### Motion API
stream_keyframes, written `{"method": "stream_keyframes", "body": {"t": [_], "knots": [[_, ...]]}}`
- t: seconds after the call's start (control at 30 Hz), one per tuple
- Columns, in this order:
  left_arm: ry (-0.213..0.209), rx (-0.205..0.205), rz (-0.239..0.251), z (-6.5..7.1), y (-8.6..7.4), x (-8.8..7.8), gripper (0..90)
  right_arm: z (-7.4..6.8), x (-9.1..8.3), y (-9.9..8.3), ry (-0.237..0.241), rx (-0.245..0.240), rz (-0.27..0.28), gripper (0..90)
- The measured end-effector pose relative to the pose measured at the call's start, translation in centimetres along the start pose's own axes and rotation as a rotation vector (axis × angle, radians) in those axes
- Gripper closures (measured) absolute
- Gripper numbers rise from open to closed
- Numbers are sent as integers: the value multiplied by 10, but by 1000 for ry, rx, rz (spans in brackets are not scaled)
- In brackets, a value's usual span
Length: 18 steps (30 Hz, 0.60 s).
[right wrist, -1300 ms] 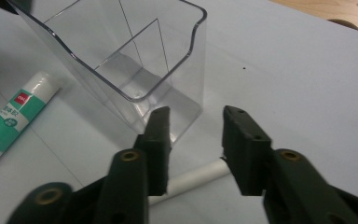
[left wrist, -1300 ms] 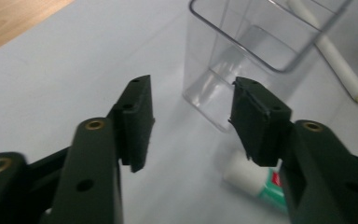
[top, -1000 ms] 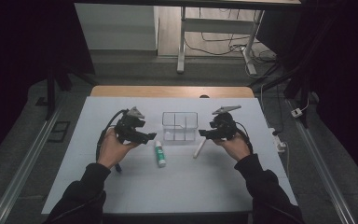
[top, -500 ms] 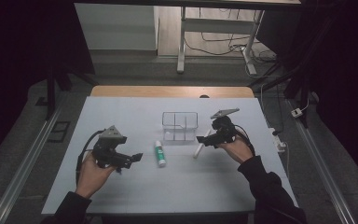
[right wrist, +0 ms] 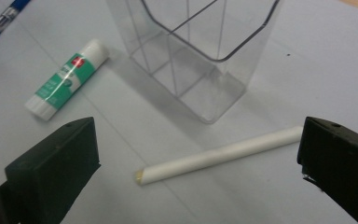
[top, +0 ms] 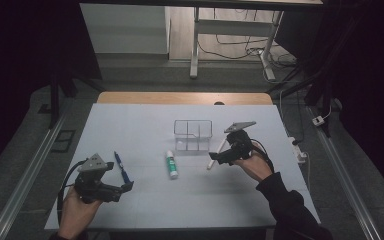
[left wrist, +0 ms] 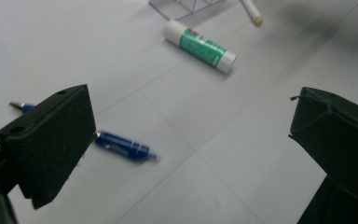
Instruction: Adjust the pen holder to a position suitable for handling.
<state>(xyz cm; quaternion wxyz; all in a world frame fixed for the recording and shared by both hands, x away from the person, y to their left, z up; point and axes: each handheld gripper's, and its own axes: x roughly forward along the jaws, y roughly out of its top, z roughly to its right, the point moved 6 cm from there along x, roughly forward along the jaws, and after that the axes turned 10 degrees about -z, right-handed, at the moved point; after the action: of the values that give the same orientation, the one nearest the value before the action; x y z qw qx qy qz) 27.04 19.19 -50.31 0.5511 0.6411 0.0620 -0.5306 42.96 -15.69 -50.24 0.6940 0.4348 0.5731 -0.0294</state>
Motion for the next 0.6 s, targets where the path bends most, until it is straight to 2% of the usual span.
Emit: {"method": "stream_keyframes", "body": {"t": [0.1,0.27,0.3,0.33,0.6], "knots": [[6,-15,-10,-1,-13,-3,0,-7,-5,-3,11,-8,11,0],[5,-43,5,-5,-21,-9,0,-20,-15,-10,30,-22,40,0],[5,-43,5,-5,-21,-9,0,-20,-15,-10,30,-22,40,0],[9,-47,6,-7,-22,-9,0,-26,-18,-14,38,-30,41,0],[34,-56,-4,-14,-23,-6,9,-48,-28,-27,63,-65,48,0]]}}
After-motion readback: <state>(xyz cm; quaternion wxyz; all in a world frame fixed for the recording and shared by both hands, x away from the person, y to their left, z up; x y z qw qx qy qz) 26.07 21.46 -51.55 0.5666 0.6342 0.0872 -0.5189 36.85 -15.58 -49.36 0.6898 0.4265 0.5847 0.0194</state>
